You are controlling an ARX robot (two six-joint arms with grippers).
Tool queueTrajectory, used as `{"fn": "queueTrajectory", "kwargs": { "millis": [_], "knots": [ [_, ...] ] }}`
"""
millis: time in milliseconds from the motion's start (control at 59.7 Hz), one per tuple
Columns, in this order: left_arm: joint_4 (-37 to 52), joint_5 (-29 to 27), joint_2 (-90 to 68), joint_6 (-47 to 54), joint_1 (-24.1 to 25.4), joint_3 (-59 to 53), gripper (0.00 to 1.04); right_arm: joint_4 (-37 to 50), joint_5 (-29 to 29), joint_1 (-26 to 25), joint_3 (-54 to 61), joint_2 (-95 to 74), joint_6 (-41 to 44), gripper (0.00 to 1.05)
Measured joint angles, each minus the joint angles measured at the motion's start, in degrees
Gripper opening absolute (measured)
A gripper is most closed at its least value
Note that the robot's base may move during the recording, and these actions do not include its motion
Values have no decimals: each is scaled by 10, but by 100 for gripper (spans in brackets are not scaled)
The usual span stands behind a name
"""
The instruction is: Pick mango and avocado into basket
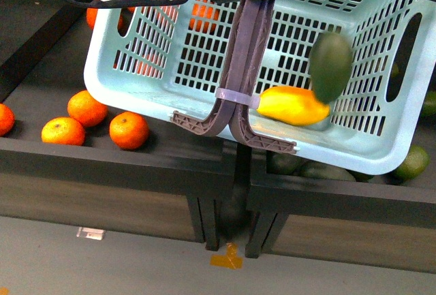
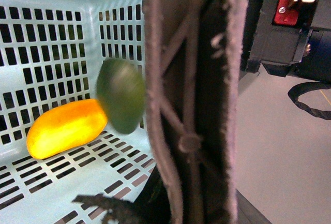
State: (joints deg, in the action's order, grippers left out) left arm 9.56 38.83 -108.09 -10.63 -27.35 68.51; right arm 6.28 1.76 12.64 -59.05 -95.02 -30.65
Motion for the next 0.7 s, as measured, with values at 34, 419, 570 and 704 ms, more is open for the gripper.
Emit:
{"fn": "queueTrajectory", "kwargs": {
  "millis": [34, 419, 570, 704],
  "knots": [
    [0, -1, 0, 1, 0, 0, 5, 8, 2, -1, 3, 3, 2, 94],
    [0, -3, 0, -1, 0, 0, 5, 49, 76, -26, 151, 239, 113, 96],
    [0, 0, 0, 0, -1, 0, 5, 308, 59, -43, 295, 269, 258, 66],
    [0, -1, 0, 0, -1, 0, 5, 341, 46, -61, 366, 323, 289, 41]
  ]
}}
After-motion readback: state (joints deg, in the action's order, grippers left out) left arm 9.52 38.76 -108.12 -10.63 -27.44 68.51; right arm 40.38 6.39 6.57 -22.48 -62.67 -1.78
